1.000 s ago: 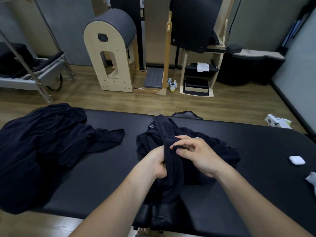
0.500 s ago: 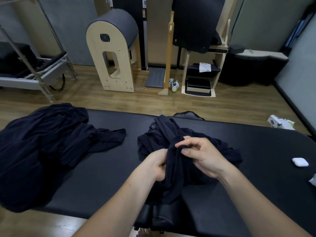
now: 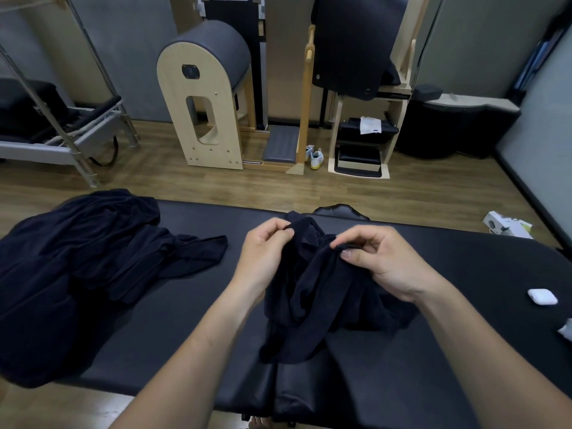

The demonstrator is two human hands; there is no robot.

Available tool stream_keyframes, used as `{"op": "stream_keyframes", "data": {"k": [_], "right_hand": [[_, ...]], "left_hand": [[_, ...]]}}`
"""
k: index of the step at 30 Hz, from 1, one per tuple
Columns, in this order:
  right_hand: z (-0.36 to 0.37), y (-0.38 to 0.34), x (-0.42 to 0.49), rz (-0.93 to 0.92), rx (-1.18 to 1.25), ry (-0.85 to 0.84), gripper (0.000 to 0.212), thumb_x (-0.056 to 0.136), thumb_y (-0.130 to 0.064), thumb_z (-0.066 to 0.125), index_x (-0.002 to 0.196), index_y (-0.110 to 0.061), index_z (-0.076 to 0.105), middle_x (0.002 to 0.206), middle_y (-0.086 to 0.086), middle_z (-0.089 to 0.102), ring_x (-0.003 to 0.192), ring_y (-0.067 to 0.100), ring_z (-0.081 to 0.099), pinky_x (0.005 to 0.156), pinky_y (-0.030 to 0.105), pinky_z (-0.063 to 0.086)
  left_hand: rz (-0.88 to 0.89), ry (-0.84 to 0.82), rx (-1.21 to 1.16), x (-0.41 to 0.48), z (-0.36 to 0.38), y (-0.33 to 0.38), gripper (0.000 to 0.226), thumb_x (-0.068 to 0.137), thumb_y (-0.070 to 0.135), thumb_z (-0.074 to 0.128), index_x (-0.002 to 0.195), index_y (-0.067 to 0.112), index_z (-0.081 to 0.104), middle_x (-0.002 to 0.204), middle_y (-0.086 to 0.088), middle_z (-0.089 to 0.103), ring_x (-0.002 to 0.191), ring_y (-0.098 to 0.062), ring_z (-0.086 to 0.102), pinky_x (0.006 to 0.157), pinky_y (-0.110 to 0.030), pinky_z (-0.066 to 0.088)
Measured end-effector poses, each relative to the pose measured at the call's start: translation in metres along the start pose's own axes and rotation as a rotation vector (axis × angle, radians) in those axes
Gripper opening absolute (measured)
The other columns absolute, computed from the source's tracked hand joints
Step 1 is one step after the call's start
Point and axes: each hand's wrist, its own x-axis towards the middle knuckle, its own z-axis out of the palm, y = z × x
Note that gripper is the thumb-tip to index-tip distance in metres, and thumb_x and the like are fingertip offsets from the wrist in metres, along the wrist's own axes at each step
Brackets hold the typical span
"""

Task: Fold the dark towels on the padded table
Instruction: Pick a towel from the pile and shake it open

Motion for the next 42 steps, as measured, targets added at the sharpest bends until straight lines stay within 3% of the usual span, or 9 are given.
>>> {"op": "stream_keyframes", "data": {"k": [8, 14, 16, 20, 25, 29, 34, 38, 42], "right_hand": [[0.013, -0.005, 0.016, -0.03, 0.085, 0.02, 0.036, 0.086, 0.009, 0.062, 0.082, -0.023, 0.079, 0.089, 0.002, 0.073, 0.089, 0.015, 0.066, 0.086, 0.028, 0.054], [0.017, -0.007, 0.014, -0.032, 0.193, 0.096, 0.016, 0.061, -0.021, 0.079, 0.077, -0.024, 0.079, 0.085, 0.001, 0.074, 0.082, 0.016, 0.07, 0.075, 0.025, 0.056], [0.015, -0.011, 0.014, -0.058, 0.135, 0.103, 0.015, 0.064, -0.016, 0.079, 0.076, -0.025, 0.078, 0.082, -0.002, 0.072, 0.079, 0.014, 0.069, 0.074, 0.023, 0.055], [0.021, -0.016, 0.019, -0.107, 0.015, 0.095, 0.018, 0.078, 0.004, 0.072, 0.083, -0.014, 0.07, 0.077, -0.007, 0.069, 0.078, 0.009, 0.064, 0.076, 0.021, 0.054], [0.02, -0.012, 0.021, -0.092, 0.072, 0.118, 0.018, 0.082, 0.007, 0.069, 0.083, -0.01, 0.067, 0.076, -0.004, 0.068, 0.076, 0.008, 0.064, 0.072, 0.021, 0.052], [0.022, -0.006, 0.024, -0.112, 0.087, 0.18, 0.023, 0.085, 0.005, 0.068, 0.083, -0.018, 0.068, 0.085, 0.002, 0.067, 0.083, 0.014, 0.063, 0.08, 0.03, 0.052], [0.013, -0.009, 0.031, -0.152, -0.196, 0.031, 0.046, 0.092, -0.001, 0.062, 0.119, -0.038, 0.061, 0.119, -0.009, 0.067, 0.118, 0.007, 0.06, 0.102, 0.025, 0.045], [-0.001, -0.016, 0.037, -0.08, -0.598, -0.066, 0.032, 0.095, -0.009, 0.06, 0.121, -0.027, 0.067, 0.116, -0.014, 0.068, 0.113, 0.002, 0.06, 0.098, 0.024, 0.044], [0.005, -0.015, 0.038, -0.117, -0.832, -0.019, 0.015, 0.094, -0.018, 0.063, 0.101, -0.031, 0.067, 0.1, -0.014, 0.066, 0.096, 0.004, 0.059, 0.083, 0.025, 0.043]], "left_hand": [[0.003, -0.164, -0.239, -0.02, 0.023, -0.011, 0.017, 0.094, 0.005, 0.059, 0.108, 0.002, 0.07, 0.105, -0.019, 0.072, 0.101, -0.03, 0.069, 0.093, -0.041, 0.054], [0.073, 0.01, -0.216, -0.014, 0.017, -0.009, 0.012, 0.093, 0.006, 0.064, 0.098, 0.005, 0.074, 0.1, -0.018, 0.074, 0.096, -0.03, 0.069, 0.092, -0.045, 0.054], [0.106, 0.049, -0.203, -0.01, 0.016, -0.006, 0.012, 0.095, 0.008, 0.061, 0.095, 0.009, 0.074, 0.099, -0.016, 0.074, 0.097, -0.03, 0.069, 0.093, -0.046, 0.054], [0.146, 0.003, -0.254, -0.014, 0.026, -0.002, 0.017, 0.096, 0.008, 0.059, 0.092, 0.013, 0.074, 0.1, -0.017, 0.073, 0.097, -0.029, 0.068, 0.092, -0.043, 0.054], [0.199, -0.076, -0.243, -0.013, 0.023, -0.005, 0.015, 0.091, 0.01, 0.064, 0.101, 0.005, 0.073, 0.104, -0.017, 0.073, 0.101, -0.03, 0.068, 0.091, -0.038, 0.054], [0.271, -0.114, -0.139, -0.009, 0.019, -0.005, 0.014, 0.091, -0.002, 0.063, 0.101, 0.004, 0.071, 0.095, -0.005, 0.074, 0.091, -0.015, 0.069, 0.08, -0.022, 0.052], [0.331, -0.201, -0.026, 0.0, 0.019, 0.001, 0.027, 0.085, -0.013, 0.064, 0.103, 0.007, 0.067, 0.096, -0.001, 0.072, 0.093, -0.012, 0.067, 0.086, -0.024, 0.051], [0.429, -0.208, 0.25, 0.014, 0.015, -0.005, 0.026, 0.081, -0.004, 0.07, 0.096, 0.017, 0.068, 0.088, 0.007, 0.071, 0.084, -0.006, 0.066, 0.079, -0.021, 0.051], [0.557, -0.076, 0.595, 0.023, 0.023, -0.033, 0.016, 0.077, 0.004, 0.07, 0.09, 0.013, 0.066, 0.076, 0.012, 0.061, 0.07, 0.002, 0.055, 0.066, -0.015, 0.039]]}}
